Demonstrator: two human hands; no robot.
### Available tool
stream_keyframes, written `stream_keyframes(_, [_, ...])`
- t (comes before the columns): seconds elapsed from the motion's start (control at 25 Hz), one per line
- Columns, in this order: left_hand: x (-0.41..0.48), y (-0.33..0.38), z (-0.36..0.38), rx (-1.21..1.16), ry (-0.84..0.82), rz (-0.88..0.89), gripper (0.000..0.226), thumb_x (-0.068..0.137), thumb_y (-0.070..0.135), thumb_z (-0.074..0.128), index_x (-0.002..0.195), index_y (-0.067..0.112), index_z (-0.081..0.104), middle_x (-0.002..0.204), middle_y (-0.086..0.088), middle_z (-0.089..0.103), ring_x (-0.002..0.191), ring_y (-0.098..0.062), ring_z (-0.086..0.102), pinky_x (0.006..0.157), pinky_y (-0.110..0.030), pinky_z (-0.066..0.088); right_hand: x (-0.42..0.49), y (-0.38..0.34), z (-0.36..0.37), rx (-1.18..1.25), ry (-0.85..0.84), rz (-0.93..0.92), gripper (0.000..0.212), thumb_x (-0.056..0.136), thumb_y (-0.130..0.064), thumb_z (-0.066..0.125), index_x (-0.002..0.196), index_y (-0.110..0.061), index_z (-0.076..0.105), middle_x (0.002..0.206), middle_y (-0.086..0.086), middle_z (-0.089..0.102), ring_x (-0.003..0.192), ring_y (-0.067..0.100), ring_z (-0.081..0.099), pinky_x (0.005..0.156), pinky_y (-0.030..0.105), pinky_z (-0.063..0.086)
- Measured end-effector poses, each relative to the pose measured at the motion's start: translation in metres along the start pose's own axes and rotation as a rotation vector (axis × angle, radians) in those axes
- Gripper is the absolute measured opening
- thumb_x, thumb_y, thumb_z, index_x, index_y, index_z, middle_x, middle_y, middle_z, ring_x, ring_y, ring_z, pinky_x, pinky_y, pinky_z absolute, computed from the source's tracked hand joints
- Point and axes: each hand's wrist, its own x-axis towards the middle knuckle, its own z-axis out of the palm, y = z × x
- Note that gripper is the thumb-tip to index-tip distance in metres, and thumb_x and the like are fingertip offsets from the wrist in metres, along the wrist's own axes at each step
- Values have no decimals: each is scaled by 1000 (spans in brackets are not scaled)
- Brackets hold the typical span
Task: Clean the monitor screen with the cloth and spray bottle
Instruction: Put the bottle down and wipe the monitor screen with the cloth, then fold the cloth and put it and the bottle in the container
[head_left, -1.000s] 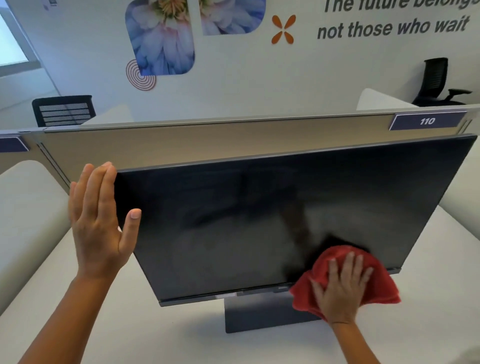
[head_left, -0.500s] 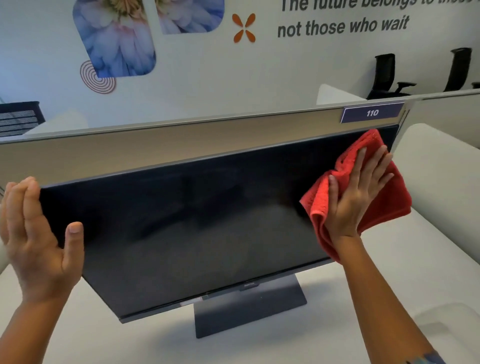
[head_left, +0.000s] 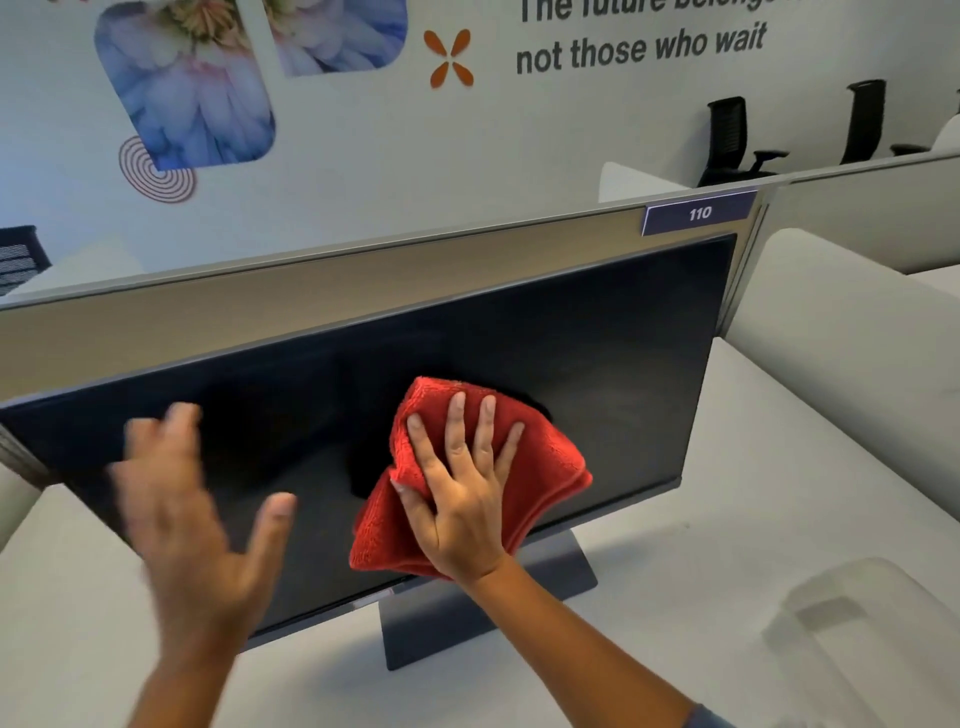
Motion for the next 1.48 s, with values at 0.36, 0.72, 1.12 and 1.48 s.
stream_keyframes(0.36, [-70, 66, 21, -402, -479, -119, 62, 77, 46, 67, 130, 40, 35, 118, 37, 47, 101, 17, 52, 82, 1, 38, -51, -34, -22, 105, -173, 177, 53, 99, -52, 28, 149, -39, 13, 159, -9, 7, 147, 27, 11, 117, 55, 5])
stream_keyframes(0.72, [-96, 74, -8, -542, -1105, -38, 54, 77, 49, 68, 125, 50, 44, 121, 23, 57, 110, 3, 53, 93, -19, 47, -104, -42, -103, 143, -294, 246, 66, 96, -58, 27, 151, -29, 8, 161, 6, -1, 147, 27, 1, 119, 41, -3])
stream_keyframes(1.12, [-116, 65, -21, -264, -1095, 383, 44, 86, 20, 64, 126, 36, 54, 119, 9, 64, 101, -6, 57, 86, -24, 48, -95, -5, -178, 31, -849, -46, 47, 82, -69, 48, 108, -32, 62, 118, -14, 62, 123, -3, 38, 117, 43, 15])
stream_keyframes(1.48, [-122, 39, -7, -72, -929, 458, 40, 88, 14, 61, 127, 21, 55, 125, -1, 62, 113, -25, 56, 96, -32, 40, -97, -7, -183, -246, -817, 121, 13, 80, -34, 68, 89, -24, 68, 85, -4, 70, 80, 19, 61, 61, 23, 32])
